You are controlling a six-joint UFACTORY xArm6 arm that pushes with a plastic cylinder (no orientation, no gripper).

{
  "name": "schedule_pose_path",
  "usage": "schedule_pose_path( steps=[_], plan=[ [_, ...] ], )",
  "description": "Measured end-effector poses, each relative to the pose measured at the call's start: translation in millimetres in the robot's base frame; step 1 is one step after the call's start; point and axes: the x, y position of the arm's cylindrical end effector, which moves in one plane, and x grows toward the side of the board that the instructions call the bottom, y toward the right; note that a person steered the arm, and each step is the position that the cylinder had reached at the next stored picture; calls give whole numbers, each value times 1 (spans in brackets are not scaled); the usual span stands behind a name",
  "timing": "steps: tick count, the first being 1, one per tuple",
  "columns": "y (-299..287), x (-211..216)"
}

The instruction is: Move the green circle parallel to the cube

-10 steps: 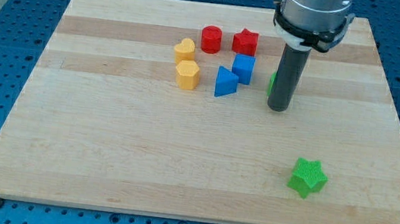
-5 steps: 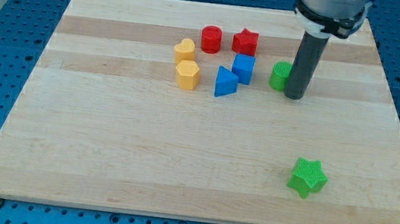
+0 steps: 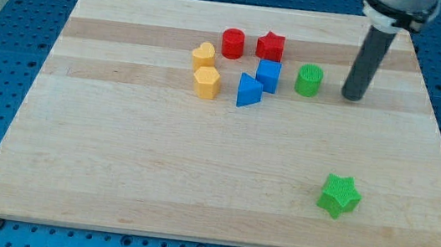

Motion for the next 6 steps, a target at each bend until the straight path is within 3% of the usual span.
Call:
schedule_pose_path(
  steps=[2, 6],
  plan=[
    [-79, 16],
    [-40, 14]
  ],
)
